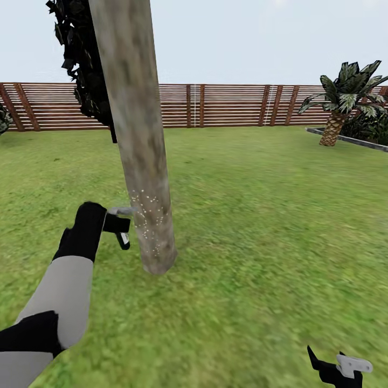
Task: In the garden, pick up the pesticide atomizer on the floor and spray pesticide onto both trees until each tree trunk is fully covered.
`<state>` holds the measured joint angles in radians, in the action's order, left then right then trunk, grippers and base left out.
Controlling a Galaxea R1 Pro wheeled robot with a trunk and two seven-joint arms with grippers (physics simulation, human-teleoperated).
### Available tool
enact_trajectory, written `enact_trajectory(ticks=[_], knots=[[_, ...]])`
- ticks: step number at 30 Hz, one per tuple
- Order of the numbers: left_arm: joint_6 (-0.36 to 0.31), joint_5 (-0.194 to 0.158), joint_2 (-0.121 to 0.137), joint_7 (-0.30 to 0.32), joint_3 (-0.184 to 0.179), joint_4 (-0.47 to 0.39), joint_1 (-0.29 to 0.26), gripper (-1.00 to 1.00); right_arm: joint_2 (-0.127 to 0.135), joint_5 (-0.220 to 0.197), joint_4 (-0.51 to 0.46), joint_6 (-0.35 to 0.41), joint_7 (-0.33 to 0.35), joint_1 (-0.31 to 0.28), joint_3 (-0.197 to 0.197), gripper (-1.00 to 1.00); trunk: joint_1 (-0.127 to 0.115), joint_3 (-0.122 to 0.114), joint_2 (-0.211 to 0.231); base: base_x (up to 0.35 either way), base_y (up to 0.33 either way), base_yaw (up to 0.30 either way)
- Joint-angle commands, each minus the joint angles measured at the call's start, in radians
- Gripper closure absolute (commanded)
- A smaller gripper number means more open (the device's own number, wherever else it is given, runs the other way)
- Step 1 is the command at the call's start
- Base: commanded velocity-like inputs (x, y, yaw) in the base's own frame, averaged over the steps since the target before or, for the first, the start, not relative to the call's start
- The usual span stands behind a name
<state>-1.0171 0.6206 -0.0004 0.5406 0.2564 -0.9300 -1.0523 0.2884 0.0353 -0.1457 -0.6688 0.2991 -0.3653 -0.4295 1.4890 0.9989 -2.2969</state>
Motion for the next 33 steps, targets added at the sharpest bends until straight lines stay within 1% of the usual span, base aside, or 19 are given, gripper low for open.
enact_trajectory(ticks=[1,2,4,5,6,7,10,12,14,15,16,17,18,19,20,23,28,30,33], knots=[[0.007,0.003,0.02,0.023,0.0,0.033,0.016,1.0,0.0,0.0,0.0,0.0,0.0,0.0,0.0,-1.0,0.0,0.0,0.0,0.0,0.0,0.0],[0.01,0.005,0.033,0.031,0.0,0.05,0.03,1.0,0.0,0.0,0.0,0.0,0.0,0.0,0.0,-1.0,0.0,0.0,0.0,0.0,0.0,0.0],[0.024,0.007,0.047,0.033,0.0,0.087,0.079,1.0,0.0,0.0,0.0,0.0,0.0,0.0,0.0,-1.0,0.0,0.0,0.0,0.0,0.0,0.0],[0.035,0.008,0.048,0.033,0.0,0.093,0.094,1.0,0.0,0.0,0.0,0.0,0.0,0.0,0.0,-1.0,0.0,0.0,0.0,0.0,0.0,0.0],[0.066,0.01,0.047,0.026,0.001,0.106,0.13,1.0,0.0,0.0,0.0,0.0,0.0,0.0,0.0,-1.0,0.0,0.0,0.0,0.0,0.0,0.0],[0.08,0.01,0.044,0.014,0.002,0.112,0.152,1.0,0.0,0.0,0.0,0.0,0.0,0.0,0.0,-1.0,0.0,0.0,0.0,0.0,0.0,0.0],[0.101,0.004,0.036,-0.027,0.005,0.119,0.183,1.0,0.0,0.0,0.0,0.0,0.0,0.0,0.0,-1.0,0.0,0.0,0.0,0.0,0.0,0.0],[0.145,-0.001,0.007,-0.108,0.012,0.137,0.203,1.0,0.0,0.0,0.0,0.0,0.0,0.0,0.0,-1.0,0.0,0.0,0.0,0.0,0.0,0.0],[0.168,-0.003,-0.021,-0.174,0.015,0.159,0.206,1.0,0.0,0.0,0.001,0.0,0.0,0.0,0.0,-1.0,0.0,0.0,0.0,0.0,0.0,0.0],[0.184,-0.005,-0.042,-0.223,0.018,0.19,0.207,1.0,0.0,0.0,0.001,0.0,0.0,0.0,0.0,-1.0,0.0,0.0,0.0,0.0,0.0,0.0],[0.239,-0.05,-0.068,-0.302,0.07,0.268,0.208,1.0,0.0,0.0,0.001,0.0,0.0,0.0,0.0,-1.0,0.0,0.0,0.0,0.0,0.0,0.0],[0.262,-0.082,-0.072,-0.327,0.102,0.291,0.208,1.0,0.0,0.0,0.001,0.0,0.0,0.0,0.0,-1.0,0.0,0.0,0.0,0.0,0.0,0.0],[0.29,-0.146,-0.073,-0.377,0.157,0.32,0.209,1.0,0.0,0.0,0.0,0.0,0.0,0.0,0.0,-1.0,0.0,0.0,0.0,0.0,0.0,0.0],[0.3,-0.178,-0.068,-0.415,0.182,0.329,0.209,1.0,0.0,0.0,0.0,0.0,0.0,0.0,0.0,-1.0,0.0,0.0,0.0,0.0,0.0,0.0],[0.306,-0.195,-0.059,-0.447,0.193,0.335,0.209,1.0,0.0,0.0,0.0,0.0,0.0,0.0,0.0,-1.0,0.0,0.0,0.0,0.0,0.0,0.0],[0.312,-0.203,-0.039,-0.483,0.198,0.364,0.216,1.0,0.0,0.0,0.0,0.0,0.0,0.0,0.0,-1.0,0.0,0.0,0.0,0.0,0.0,0.0],[0.316,-0.203,-0.032,-0.494,0.192,0.388,0.242,1.0,0.0,-0.001,0.0,0.0,0.0,0.0,0.0,-1.0,0.0,0.0,0.0,0.001,0.0,0.0],[0.316,-0.204,-0.029,-0.494,0.193,0.389,0.247,1.0,0.001,-0.001,0.0,0.0,0.0,0.0,0.0,-1.0,0.0,0.0,0.0,0.072,-0.009,0.0],[0.327,-0.206,-0.022,-0.496,0.202,0.39,0.272,1.0,0.001,-0.002,0.0,0.0,0.0,0.0,0.0,-1.0,0.0,0.0,0.0,0.19,-0.117,0.0]])
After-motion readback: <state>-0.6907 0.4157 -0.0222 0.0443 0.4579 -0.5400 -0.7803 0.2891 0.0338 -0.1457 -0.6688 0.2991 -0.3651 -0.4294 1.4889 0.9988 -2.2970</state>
